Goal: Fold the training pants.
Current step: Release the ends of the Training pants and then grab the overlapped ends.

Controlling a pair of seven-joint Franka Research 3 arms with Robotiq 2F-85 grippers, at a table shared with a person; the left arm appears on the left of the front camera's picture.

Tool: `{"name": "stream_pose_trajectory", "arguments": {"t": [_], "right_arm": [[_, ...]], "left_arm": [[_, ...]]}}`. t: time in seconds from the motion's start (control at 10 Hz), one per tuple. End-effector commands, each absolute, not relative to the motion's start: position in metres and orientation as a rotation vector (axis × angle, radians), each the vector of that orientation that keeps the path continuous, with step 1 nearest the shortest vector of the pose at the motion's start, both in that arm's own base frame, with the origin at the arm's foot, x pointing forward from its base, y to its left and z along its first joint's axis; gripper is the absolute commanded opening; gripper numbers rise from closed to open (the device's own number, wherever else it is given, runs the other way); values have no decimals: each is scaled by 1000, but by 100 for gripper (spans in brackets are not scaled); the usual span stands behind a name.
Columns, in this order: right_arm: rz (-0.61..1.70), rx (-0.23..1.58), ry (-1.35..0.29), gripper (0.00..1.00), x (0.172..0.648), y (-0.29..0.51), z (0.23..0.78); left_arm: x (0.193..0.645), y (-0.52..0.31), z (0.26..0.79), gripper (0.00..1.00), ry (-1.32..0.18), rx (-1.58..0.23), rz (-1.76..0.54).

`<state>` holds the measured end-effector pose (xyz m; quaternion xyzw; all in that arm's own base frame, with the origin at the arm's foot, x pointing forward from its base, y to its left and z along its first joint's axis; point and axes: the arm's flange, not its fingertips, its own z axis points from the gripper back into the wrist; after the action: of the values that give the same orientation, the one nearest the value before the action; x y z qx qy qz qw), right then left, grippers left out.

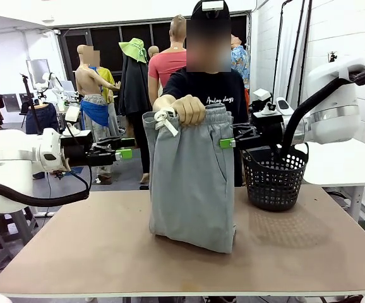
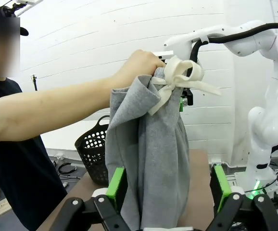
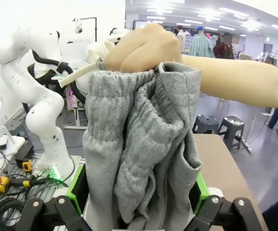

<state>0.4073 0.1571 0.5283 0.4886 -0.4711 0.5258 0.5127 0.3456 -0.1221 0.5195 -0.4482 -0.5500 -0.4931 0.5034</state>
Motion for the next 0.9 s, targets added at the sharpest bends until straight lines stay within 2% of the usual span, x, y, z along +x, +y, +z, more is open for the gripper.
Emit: {"name": "stream_pose_trajectory", "arguments": {"t": [0.0,0.4,0.8], "right_arm": [[1193,1175,-1160,100,399,159,529],[1174,1154,-1182,100,398,160,529],[1157,1139,-1164,100,398,162,530]], "left_arm": [[362,-126,519,91,-1346,-1040,-1210],[375,-145,523,91,-1497,-863,-1185],[376,-161,524,91,-1468,-964,-1212]]}}
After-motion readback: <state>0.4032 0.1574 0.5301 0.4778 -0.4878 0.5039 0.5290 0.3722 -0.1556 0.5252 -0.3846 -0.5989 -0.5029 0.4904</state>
